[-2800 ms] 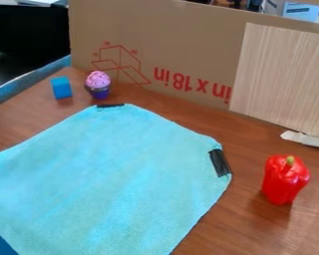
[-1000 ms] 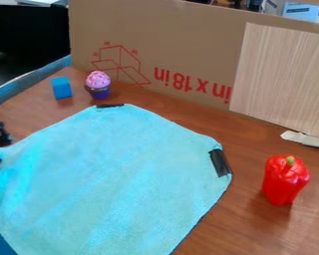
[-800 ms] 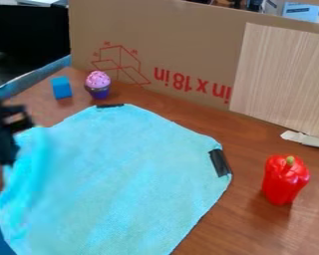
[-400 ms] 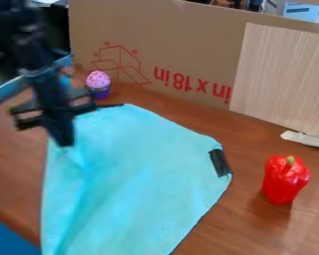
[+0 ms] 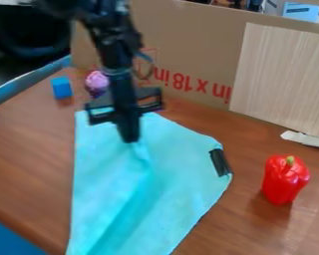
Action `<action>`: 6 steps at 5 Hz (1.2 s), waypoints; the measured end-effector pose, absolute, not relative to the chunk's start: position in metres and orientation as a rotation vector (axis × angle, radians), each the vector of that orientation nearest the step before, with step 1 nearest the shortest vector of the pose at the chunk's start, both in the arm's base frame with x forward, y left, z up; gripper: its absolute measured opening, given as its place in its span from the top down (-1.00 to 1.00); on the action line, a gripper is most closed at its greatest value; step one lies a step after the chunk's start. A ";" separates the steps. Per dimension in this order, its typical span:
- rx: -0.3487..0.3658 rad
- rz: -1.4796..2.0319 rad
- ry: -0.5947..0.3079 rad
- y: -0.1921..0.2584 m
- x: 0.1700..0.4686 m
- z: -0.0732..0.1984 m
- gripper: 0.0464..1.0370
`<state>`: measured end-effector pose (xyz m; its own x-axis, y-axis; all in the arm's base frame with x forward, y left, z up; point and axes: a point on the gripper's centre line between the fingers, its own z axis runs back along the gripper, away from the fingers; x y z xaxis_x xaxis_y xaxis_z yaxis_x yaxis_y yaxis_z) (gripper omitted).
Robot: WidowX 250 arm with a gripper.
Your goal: Fold cloth from right to left
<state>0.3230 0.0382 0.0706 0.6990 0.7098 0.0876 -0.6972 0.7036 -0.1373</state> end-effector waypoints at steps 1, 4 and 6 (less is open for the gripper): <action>-0.103 0.780 -0.126 0.004 0.344 0.072 0.98; -0.077 0.748 -0.137 -0.040 0.368 0.044 0.67; -0.079 0.733 -0.155 -0.038 0.367 0.028 -0.46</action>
